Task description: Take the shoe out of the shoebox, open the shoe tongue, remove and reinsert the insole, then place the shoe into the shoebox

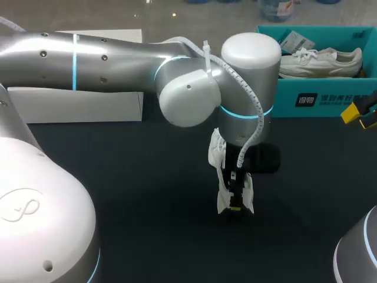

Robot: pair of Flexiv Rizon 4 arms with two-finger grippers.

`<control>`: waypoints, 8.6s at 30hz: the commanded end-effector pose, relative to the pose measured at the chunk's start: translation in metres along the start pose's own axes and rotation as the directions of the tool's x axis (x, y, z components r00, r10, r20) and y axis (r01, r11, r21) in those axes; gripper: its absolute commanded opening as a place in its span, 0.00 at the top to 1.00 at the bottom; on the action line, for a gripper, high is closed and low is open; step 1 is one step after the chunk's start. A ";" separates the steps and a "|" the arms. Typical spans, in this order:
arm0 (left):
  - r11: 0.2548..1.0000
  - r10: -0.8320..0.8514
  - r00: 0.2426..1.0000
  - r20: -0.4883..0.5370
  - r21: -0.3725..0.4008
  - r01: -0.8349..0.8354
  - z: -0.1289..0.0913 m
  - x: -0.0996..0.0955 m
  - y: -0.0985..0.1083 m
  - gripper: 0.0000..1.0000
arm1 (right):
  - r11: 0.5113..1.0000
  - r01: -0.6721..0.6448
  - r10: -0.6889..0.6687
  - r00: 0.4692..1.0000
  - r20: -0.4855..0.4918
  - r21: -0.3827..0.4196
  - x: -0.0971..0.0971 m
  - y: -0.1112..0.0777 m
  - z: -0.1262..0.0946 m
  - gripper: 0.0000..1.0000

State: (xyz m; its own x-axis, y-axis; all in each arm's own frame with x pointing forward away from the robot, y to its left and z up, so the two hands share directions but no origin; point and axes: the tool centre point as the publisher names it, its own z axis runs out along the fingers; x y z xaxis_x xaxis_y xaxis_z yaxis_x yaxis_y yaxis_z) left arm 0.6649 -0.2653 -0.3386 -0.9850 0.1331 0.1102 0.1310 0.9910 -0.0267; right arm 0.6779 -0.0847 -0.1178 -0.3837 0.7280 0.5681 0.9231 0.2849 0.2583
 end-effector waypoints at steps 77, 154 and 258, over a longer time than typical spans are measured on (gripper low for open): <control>0.999 -0.017 0.990 0.140 0.038 0.011 -0.142 0.014 0.003 1.00 | 1.000 -0.001 0.001 1.000 0.001 0.003 0.000 0.001 0.001 0.00; 0.785 -0.619 0.785 0.004 0.001 0.619 -0.171 -0.184 0.343 1.00 | 1.000 -0.001 0.001 1.000 0.001 0.003 0.000 0.001 0.001 0.00; 0.631 0.748 0.659 -0.077 -0.222 -0.743 -0.188 -0.203 0.505 1.00 | 1.000 -0.001 0.001 1.000 0.001 0.003 0.000 0.001 0.001 0.00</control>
State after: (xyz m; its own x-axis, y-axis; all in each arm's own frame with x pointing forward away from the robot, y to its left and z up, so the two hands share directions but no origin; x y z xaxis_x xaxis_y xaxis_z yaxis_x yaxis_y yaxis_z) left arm 0.9516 0.2013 -0.1900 -0.5728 0.8076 0.1400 0.8197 0.5637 0.1020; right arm 0.6780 -0.0847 -0.1177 -0.3837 0.7281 0.5681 0.9231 0.2849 0.2583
